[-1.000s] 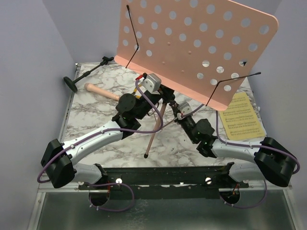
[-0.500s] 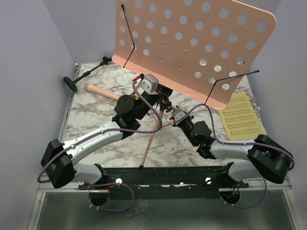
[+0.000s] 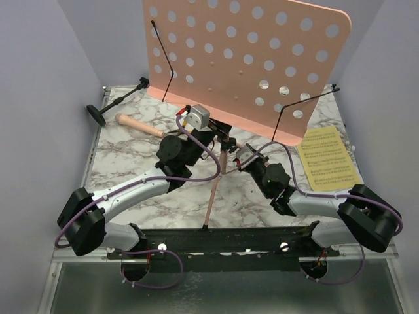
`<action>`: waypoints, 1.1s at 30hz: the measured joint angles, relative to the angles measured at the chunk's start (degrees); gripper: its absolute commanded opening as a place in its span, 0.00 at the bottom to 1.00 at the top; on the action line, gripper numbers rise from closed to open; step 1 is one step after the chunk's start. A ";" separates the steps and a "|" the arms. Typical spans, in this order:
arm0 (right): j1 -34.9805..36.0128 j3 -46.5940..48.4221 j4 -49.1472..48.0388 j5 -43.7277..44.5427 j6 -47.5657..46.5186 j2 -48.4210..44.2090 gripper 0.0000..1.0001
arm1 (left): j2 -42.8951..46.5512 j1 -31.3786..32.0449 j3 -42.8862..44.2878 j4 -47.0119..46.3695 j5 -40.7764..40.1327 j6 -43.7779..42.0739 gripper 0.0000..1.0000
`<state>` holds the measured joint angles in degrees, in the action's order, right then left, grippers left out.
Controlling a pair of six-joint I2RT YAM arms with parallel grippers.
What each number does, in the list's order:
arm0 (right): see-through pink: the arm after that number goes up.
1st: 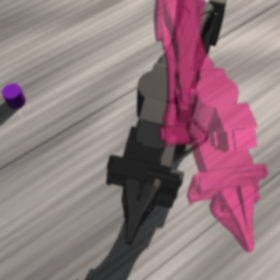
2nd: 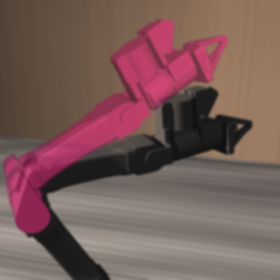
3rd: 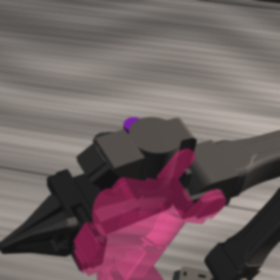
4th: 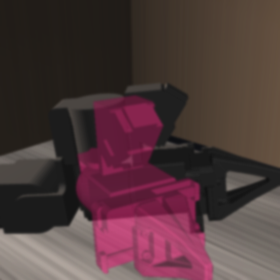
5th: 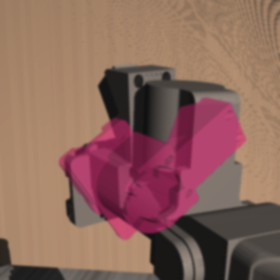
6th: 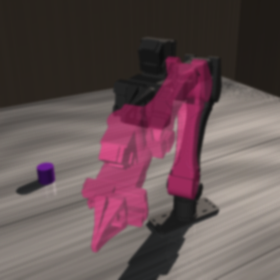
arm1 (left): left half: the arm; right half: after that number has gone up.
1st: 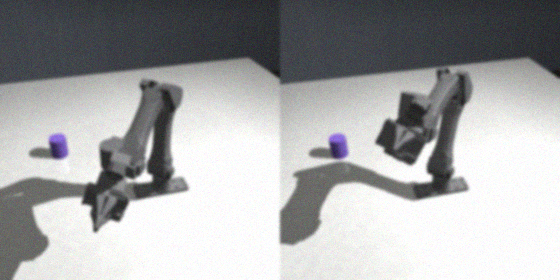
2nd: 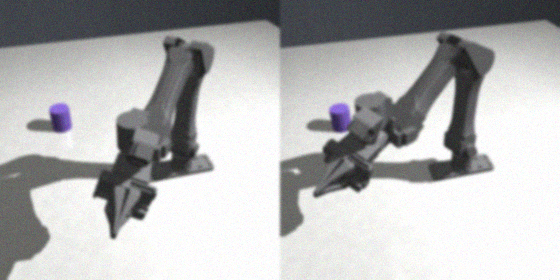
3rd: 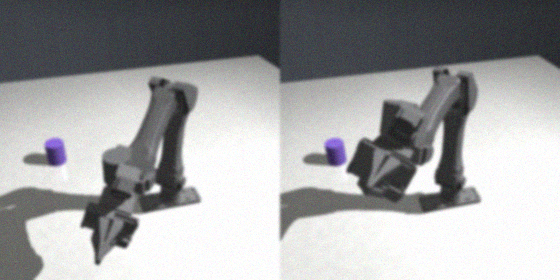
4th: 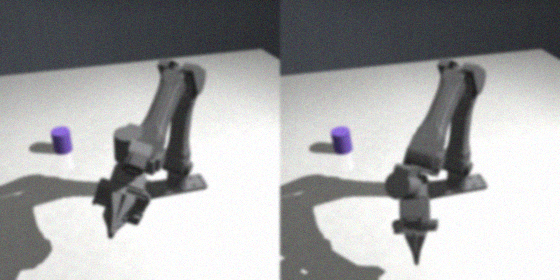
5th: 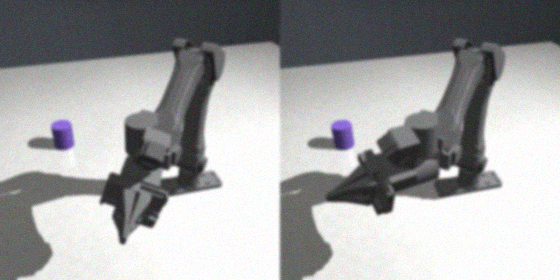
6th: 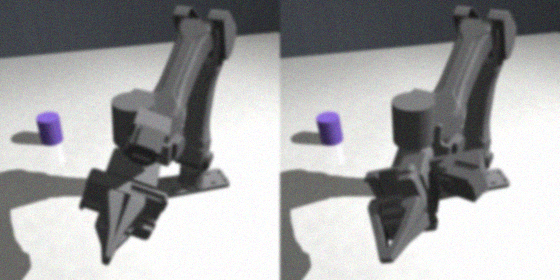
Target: Set up the instrument practice props
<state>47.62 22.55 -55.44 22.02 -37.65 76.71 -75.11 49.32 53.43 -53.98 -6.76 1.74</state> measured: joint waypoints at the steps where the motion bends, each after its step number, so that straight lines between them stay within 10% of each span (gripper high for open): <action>1: -0.15 -0.35 -0.76 0.22 0.00 0.02 0.00 | -0.31 -0.22 0.00 -0.46 0.26 0.42 0.00; 33: -6.54 0.46 -8.22 -7.82 1.07 6.54 0.00 | -6.82 -11.50 1.90 -8.70 24.37 18.45 0.05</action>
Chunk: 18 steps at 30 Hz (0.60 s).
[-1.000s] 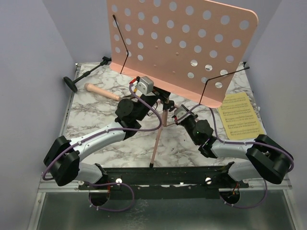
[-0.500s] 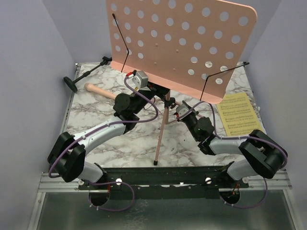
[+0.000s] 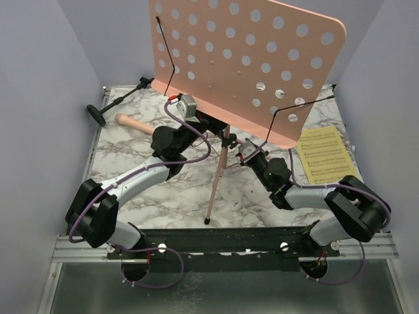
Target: Set up the instrument practice props
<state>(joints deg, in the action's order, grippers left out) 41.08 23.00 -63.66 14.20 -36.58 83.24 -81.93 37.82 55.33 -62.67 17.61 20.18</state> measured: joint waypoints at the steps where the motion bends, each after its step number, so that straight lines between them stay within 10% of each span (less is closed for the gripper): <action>1: -0.11 0.00 -0.02 -0.59 -0.09 0.15 0.00 | 0.50 0.02 -1.09 -0.81 -0.09 0.20 0.08; 10: -1.09 0.09 -2.14 -3.13 -0.74 1.57 0.00 | 10.10 -1.09 -11.89 -3.06 -6.62 6.64 0.86; 18: -3.43 0.24 -3.52 -0.24 0.04 2.47 0.00 | 20.02 -1.55 -14.80 6.51 -8.92 13.09 0.98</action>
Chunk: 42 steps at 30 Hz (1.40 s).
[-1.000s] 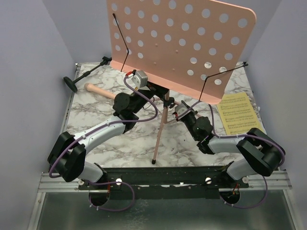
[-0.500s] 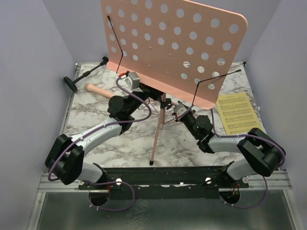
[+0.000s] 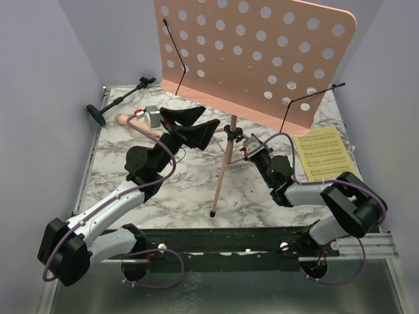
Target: Set up the instrument practice props
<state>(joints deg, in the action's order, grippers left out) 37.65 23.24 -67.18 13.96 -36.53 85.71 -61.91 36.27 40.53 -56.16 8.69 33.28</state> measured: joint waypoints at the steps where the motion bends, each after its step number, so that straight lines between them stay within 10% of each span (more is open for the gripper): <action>1: 0.00 0.00 -0.39 0.13 0.02 0.20 0.00 | 1.03 0.00 -0.24 2.12 0.04 0.85 0.97; 10: 0.00 0.04 -0.22 0.15 0.33 0.07 0.00 | 4.96 0.00 -4.79 17.22 1.60 12.02 0.88; 22: -0.15 0.28 1.90 -0.35 0.79 -1.11 0.00 | -15.43 0.13 -4.55 17.92 10.43 22.82 0.79; 29: -0.17 0.28 2.62 -0.44 1.03 -1.62 0.00 | -18.64 0.11 -4.02 10.10 13.55 27.41 0.95; 42: -0.28 0.28 2.86 -0.72 1.14 -1.79 0.00 | -23.28 -0.66 -1.14 4.98 12.57 36.87 0.44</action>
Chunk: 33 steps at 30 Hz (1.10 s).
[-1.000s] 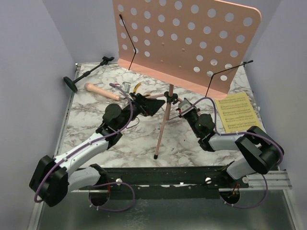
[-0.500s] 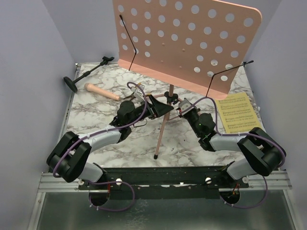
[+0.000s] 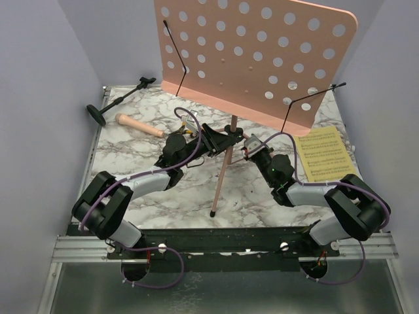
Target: Set up the instrument practice props
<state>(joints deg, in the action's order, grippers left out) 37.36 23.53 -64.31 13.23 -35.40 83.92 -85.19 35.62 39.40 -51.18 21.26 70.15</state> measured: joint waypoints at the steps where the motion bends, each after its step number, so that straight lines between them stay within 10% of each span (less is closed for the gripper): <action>1: -0.02 0.00 0.00 0.00 0.00 0.00 0.00 | -0.42 0.02 0.15 -0.74 -0.07 0.59 0.39; 8: -0.26 0.13 2.12 -0.72 0.98 -1.27 0.12 | -1.14 0.31 -0.04 -3.26 -0.39 0.31 0.13; 13: -0.33 0.24 9.38 -1.64 6.38 -6.05 0.52 | -1.11 0.70 -1.22 -4.96 -0.92 -0.07 0.01; 25: -0.35 -5.05 25.70 -1.90 30.99 -29.05 0.95 | -0.94 0.87 -1.25 -4.22 -1.14 -3.37 0.00; 33: -1.64 -3.37 19.71 -9.68 43.65 -33.03 0.95 | -1.31 0.87 -0.37 -3.32 -0.35 -4.28 0.00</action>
<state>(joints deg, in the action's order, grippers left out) 35.73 20.16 -44.60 3.55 8.25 50.89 -86.50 36.49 39.03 -54.50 20.91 65.87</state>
